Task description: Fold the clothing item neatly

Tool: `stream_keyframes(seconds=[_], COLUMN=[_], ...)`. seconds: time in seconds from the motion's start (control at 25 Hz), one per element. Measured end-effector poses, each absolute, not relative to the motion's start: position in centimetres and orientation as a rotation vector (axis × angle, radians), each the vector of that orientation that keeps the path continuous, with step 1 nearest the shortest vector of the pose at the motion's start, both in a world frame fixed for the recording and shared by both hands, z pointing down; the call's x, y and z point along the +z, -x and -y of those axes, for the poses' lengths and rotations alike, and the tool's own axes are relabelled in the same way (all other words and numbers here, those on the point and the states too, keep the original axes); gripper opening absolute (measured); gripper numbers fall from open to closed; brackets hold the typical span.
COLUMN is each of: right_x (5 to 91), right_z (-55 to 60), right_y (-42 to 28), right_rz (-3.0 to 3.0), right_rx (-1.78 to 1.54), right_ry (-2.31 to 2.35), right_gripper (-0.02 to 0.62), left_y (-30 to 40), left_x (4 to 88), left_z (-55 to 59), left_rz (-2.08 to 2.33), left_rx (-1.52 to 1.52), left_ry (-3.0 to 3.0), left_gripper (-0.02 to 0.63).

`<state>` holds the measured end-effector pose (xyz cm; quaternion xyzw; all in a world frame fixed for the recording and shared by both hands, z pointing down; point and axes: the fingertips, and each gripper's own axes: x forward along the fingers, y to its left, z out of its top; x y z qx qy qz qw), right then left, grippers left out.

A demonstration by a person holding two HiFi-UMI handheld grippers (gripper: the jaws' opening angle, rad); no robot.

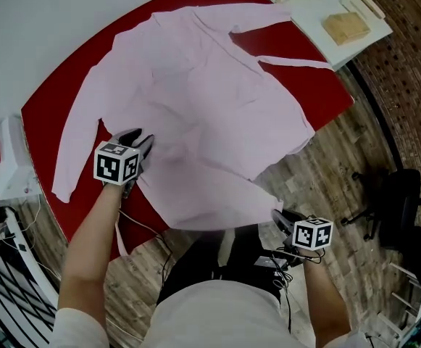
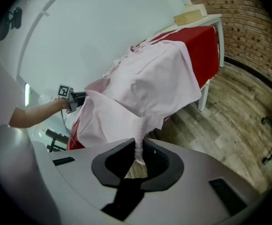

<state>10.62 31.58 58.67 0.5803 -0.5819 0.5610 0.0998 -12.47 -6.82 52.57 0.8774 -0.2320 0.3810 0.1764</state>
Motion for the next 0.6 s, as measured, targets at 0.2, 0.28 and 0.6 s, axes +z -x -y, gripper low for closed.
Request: stream_keyframes(seconds=[0.2, 0.28, 0.6], right_x=[61.3, 62.2, 65.5], right_z=[-35.0, -35.8, -39.0], right_y=[-11.1, -11.1, -9.5], right_rz=[1.558, 1.522, 1.417], right_rx=[1.834, 1.899, 2.128], right_ry=[-1.772, -1.773, -1.506], right_gripper=[0.054, 0.054, 0.054], left_y=[12.1, 12.5, 13.5], left_x=[54.4, 55.0, 55.8], left_z=[8.0, 8.2, 8.0], left_rz=[0.662, 0.666, 0.661], left_rx=[1.222, 1.263, 1.253], left_ry=[-2.49, -2.473, -2.434], left_gripper=[0.166, 0.166, 0.166])
